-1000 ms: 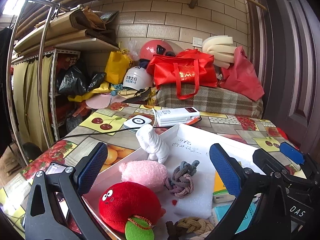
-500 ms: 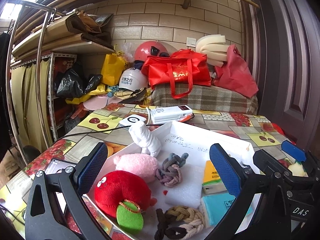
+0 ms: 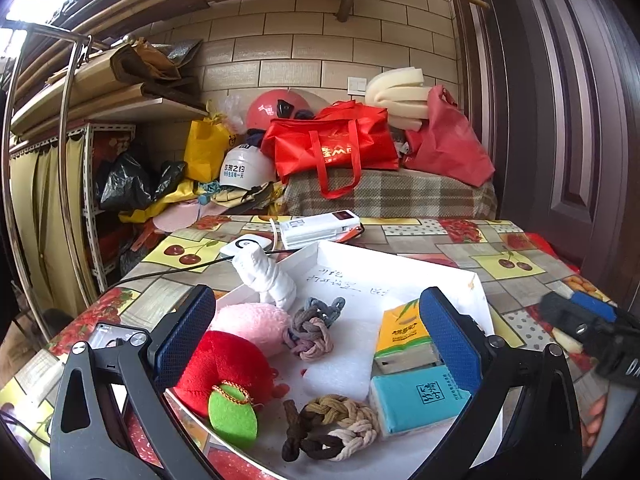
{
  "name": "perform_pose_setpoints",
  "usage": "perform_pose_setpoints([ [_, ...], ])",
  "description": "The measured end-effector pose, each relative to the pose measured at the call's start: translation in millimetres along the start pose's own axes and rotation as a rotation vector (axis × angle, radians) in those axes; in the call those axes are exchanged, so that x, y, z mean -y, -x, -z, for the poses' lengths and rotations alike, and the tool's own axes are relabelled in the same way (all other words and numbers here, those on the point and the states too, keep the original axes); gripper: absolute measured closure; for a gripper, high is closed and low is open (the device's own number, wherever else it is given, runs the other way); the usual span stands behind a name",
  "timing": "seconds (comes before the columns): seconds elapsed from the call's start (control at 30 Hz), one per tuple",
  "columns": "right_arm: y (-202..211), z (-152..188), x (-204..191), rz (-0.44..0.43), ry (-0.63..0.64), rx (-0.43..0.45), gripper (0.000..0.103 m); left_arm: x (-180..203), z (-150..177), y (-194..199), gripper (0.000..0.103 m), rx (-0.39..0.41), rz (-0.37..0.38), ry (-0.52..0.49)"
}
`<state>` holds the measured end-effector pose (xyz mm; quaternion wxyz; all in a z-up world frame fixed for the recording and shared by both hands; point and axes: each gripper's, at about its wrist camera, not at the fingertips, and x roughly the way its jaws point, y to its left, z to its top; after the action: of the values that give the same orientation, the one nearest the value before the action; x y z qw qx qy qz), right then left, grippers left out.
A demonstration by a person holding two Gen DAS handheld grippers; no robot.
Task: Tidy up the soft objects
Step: 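Move both open tools from the box toward the foam block and sponge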
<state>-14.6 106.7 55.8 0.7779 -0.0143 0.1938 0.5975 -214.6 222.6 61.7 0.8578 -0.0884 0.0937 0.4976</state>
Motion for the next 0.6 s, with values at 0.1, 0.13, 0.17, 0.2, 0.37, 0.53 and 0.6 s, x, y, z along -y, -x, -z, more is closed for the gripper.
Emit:
perform_pose_setpoints([
  [0.1, 16.0, 1.9, 25.0, 0.012, -0.084, 0.009, 0.000, -0.2, 0.4, 1.6, 0.000, -0.003, 0.022, 0.015],
  [0.13, 23.3, 2.9, 33.3, 0.026, -0.104, 0.018, 0.000, 0.9, 0.5, 2.9, 0.000, -0.003, 0.034, 0.018],
  [0.17, 28.7, 2.9, 38.7, 0.038, -0.112, 0.026, 0.000, 2.4, 0.7, 3.9, 0.000, -0.002, 0.049, 0.019],
  [0.2, 35.9, 2.8, 44.5, 0.053, -0.114, 0.040, 0.000, 4.3, 0.7, 5.0, 0.000, 0.000, 0.060, 0.017],
  [0.37, 79.5, -0.4, 64.8, 0.143, -0.008, 0.169, 0.000, 20.8, 2.2, 13.5, 0.000, -0.002, 0.162, -0.008],
  [0.53, 96.3, -0.1, 91.1, 0.191, 0.012, 0.110, 0.000, 38.0, 4.8, 25.7, 0.000, -0.005, 0.234, 0.005],
  [0.6, 95.2, 0.9, 109.4, 0.274, -0.051, 0.033, 0.000, 42.8, 5.6, 27.5, 0.000, -0.019, 0.292, 0.032],
])
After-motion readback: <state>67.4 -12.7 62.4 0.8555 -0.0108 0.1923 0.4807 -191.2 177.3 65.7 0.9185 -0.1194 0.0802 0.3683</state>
